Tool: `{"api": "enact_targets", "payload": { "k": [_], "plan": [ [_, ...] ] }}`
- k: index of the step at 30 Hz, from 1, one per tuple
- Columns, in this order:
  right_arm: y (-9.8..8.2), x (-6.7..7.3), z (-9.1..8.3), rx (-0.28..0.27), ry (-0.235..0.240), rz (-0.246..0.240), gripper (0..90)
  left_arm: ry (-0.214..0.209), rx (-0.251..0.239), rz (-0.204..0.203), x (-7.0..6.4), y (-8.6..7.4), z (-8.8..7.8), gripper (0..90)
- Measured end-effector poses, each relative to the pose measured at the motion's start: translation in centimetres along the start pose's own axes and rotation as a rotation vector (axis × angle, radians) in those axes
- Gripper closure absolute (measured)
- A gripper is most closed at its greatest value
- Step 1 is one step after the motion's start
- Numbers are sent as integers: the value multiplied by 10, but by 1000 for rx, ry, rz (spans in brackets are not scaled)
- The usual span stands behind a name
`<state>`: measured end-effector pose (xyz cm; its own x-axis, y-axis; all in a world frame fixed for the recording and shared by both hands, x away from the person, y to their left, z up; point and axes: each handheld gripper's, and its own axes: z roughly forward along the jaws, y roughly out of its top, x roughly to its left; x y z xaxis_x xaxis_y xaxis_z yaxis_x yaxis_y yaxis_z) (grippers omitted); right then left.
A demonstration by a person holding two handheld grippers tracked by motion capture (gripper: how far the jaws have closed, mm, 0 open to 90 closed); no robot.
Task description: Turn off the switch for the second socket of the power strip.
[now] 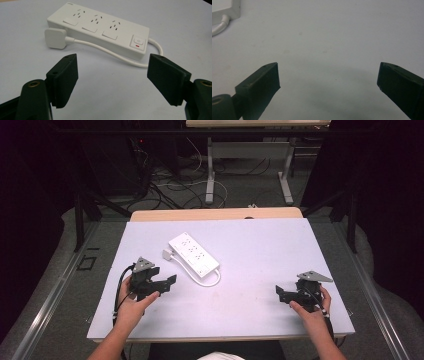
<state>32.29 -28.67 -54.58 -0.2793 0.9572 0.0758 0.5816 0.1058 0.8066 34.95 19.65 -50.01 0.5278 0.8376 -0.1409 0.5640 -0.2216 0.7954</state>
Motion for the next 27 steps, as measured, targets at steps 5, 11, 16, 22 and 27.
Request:
{"api": "enact_targets", "payload": {
  "k": [5, 11, 16, 22, 27],
  "plan": [
    [0, -1, 1, 3, -6, 0, 39, -11, -11, 11, -5, 13, 2, 249],
    [0, -1, 2, 3, -7, 4, 39, -11, -17, 34, -8, 25, 7, 256],
    [-1, -2, 1, 6, -3, 7, 40, -13, -12, 48, -12, 34, 12, 258],
    [-2, -2, 1, 6, -1, 10, 42, -11, -1, 74, -14, 41, 15, 264],
    [-1, -1, 1, 6, 2, 9, 44, -15, -2, 64, -16, 47, 17, 291]
  ]
}}
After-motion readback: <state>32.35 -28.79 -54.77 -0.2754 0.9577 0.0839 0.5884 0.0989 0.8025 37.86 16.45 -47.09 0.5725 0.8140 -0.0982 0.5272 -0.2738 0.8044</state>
